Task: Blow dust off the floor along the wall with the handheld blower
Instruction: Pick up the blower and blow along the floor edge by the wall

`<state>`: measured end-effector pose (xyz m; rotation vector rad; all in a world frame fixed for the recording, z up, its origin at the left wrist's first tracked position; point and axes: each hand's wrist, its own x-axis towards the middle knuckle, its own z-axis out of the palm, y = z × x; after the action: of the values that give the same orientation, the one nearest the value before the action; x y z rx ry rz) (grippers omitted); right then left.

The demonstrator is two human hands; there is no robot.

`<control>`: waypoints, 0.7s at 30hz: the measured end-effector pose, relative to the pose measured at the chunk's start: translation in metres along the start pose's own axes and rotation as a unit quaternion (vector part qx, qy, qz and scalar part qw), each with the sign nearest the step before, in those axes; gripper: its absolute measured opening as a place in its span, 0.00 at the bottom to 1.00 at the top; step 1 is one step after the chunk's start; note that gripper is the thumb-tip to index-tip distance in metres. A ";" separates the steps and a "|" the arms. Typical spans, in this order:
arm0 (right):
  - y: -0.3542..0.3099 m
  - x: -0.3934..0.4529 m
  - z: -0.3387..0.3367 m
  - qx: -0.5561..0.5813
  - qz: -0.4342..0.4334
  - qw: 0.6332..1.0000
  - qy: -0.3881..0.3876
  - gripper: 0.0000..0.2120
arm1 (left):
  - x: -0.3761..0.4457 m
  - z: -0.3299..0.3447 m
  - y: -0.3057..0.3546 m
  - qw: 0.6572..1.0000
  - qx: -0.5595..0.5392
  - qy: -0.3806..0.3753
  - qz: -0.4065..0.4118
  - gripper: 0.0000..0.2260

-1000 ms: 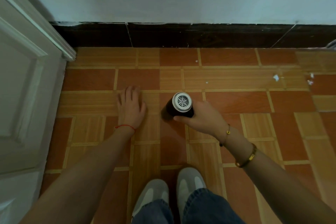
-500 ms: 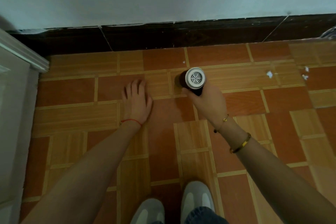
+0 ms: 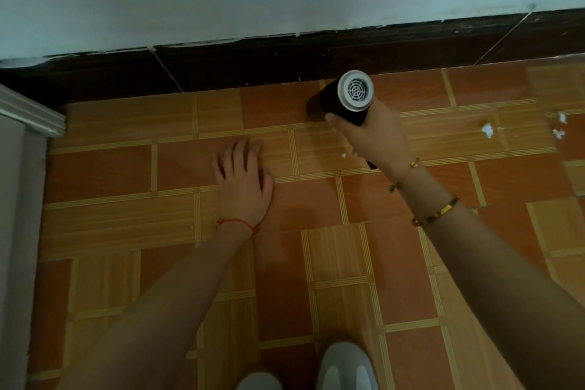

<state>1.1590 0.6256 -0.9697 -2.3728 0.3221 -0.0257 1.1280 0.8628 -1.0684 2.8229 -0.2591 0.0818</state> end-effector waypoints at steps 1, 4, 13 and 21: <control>0.001 0.002 0.000 -0.002 -0.001 1.000 0.012 0.27 | 0.000 0.000 0.000 1.000 0.000 0.000 0.000 0.22; 0.005 0.004 -0.003 -0.006 0.006 0.998 0.055 0.31 | 0.000 0.000 0.000 1.000 -0.001 0.001 0.000 0.22; 0.006 -0.011 -0.010 -0.007 -0.008 1.000 0.012 0.28 | -0.001 0.000 0.000 1.000 0.002 0.001 -0.002 0.22; 0.026 -0.043 -0.038 -0.018 0.039 0.998 -0.045 0.24 | -0.001 -0.001 0.002 1.000 0.004 0.000 -0.002 0.22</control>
<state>1.1074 0.5923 -0.9561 -2.3864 0.3738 0.1245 1.1262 0.8613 -1.0674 2.8304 -0.2549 0.0832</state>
